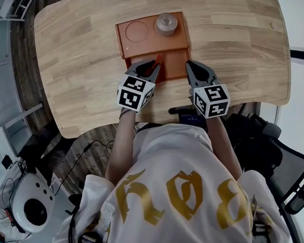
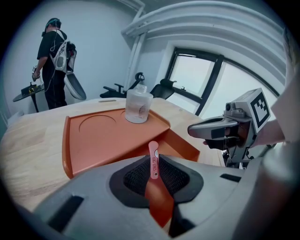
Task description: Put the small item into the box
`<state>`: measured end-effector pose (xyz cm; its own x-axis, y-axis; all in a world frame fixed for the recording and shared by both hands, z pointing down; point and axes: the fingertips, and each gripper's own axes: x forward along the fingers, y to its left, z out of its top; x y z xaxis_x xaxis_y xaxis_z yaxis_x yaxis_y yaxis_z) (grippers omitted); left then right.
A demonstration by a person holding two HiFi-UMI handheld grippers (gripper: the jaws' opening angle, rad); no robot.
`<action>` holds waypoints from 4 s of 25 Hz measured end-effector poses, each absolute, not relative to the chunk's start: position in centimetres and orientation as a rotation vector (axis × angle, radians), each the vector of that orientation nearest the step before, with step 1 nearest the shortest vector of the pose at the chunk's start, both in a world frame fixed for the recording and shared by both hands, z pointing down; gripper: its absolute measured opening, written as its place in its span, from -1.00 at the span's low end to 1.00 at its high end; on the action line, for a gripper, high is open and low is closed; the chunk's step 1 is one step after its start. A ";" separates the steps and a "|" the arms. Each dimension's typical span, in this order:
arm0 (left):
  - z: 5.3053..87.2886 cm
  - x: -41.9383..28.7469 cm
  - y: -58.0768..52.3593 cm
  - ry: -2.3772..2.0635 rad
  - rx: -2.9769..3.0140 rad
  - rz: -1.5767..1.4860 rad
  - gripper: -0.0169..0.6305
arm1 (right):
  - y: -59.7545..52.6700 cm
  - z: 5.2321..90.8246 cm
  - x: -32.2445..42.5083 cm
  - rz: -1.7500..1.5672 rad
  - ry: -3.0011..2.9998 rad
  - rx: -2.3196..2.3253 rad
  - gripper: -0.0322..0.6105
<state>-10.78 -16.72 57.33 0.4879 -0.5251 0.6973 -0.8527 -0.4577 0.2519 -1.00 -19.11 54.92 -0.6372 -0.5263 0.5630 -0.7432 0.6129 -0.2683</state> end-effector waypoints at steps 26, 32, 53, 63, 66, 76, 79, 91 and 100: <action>63.3 -9.8 -17.1 -0.990 2.035 1.105 -0.76 | -21.6 56.4 0.8 0.789 -2.374 1.054 -0.86; 63.8 -9.8 -17.5 -0.989 2.025 1.133 -0.76 | -22.1 56.3 1.1 0.791 -2.375 1.063 -0.86; 63.4 -9.4 -17.5 -1.008 2.034 1.131 -0.71 | -21.6 55.5 1.6 0.792 -2.390 1.085 -0.86; 61.8 -9.7 -18.3 -1.084 2.091 1.126 -0.64 | -21.5 54.8 1.7 0.776 -2.405 1.098 -0.86; 61.2 -9.8 -18.4 -1.102 2.099 1.108 -0.65 | -21.4 54.5 1.7 0.765 -2.411 1.096 -0.86; 58.9 -10.3 -18.6 -1.175 2.156 1.071 -0.88 | -21.2 53.1 2.6 0.758 -2.424 1.154 -0.86; 57.9 -10.2 -18.4 -1.199 2.176 1.053 -0.90 | -20.7 52.5 2.7 0.741 -2.439 1.153 -0.86; 52.7 -10.3 -17.5 -1.309 2.233 0.866 -0.91 | -19.0 49.0 1.8 0.647 -2.509 1.148 -0.86; 48.3 -11.1 -16.2 -1.410 2.246 0.652 -0.92 | -17.5 46.2 1.7 0.560 -2.562 1.161 -0.86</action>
<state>-11.08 -16.21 48.28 0.3796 -0.7188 0.5824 -0.9093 -0.4059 0.0918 1.67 -17.53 46.22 -0.6413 -0.6568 0.3967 -0.7624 0.6038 -0.2327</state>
